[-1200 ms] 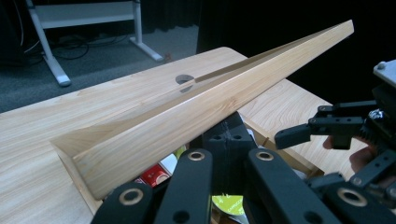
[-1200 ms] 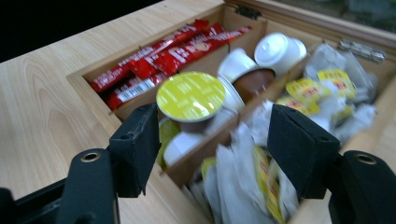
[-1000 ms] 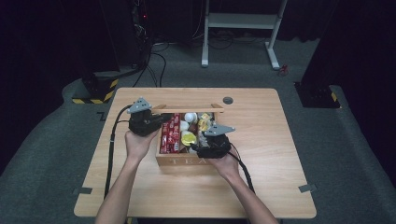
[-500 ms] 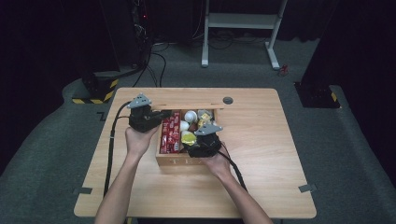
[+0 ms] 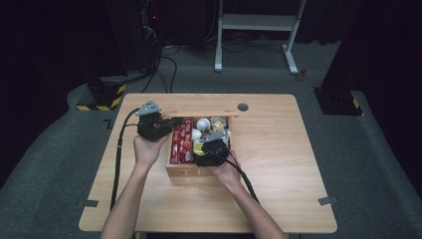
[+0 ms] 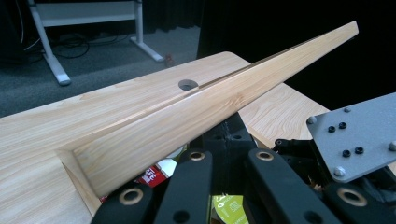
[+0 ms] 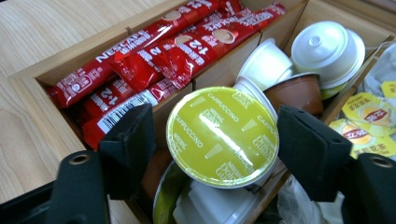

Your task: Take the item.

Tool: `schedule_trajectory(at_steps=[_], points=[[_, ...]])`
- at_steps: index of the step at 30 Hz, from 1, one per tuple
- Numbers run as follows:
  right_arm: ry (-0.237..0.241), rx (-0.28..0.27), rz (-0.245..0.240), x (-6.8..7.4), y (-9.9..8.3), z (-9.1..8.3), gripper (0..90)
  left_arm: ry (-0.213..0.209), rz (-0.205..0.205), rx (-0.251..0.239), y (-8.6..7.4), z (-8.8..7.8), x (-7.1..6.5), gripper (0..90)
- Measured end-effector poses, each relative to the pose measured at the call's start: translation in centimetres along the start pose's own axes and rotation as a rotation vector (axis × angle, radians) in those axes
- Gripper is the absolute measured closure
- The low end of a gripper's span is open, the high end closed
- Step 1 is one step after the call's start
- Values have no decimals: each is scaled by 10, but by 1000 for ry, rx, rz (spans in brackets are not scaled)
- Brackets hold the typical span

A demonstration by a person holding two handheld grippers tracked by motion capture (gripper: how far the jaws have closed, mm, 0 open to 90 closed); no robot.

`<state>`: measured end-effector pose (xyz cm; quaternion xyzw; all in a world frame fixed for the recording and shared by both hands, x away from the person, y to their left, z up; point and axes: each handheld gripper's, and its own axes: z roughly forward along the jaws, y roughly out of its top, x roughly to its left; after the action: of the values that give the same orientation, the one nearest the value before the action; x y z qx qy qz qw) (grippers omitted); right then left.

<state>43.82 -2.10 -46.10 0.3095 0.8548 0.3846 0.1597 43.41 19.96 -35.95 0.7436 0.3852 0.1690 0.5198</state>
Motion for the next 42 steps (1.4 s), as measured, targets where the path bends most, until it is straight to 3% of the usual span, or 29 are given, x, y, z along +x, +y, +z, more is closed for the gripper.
schedule_trajectory(at_steps=[4, 21, 34, 42], points=[[-16, -2, -5, 0, -1, -2, 375, 0, 2, 1, 0, 0, 0, 900], [24, -60, 41, -8, -4, -15, 380, 3, 4, 5, -1, 0, -1, 900], [8, -73, 16, -8, -1, -28, 381, 1, 4, 8, -1, 0, -1, 900], [17, -91, 31, -12, -1, -37, 382, 1, 7, 7, -1, 0, -1, 900]])
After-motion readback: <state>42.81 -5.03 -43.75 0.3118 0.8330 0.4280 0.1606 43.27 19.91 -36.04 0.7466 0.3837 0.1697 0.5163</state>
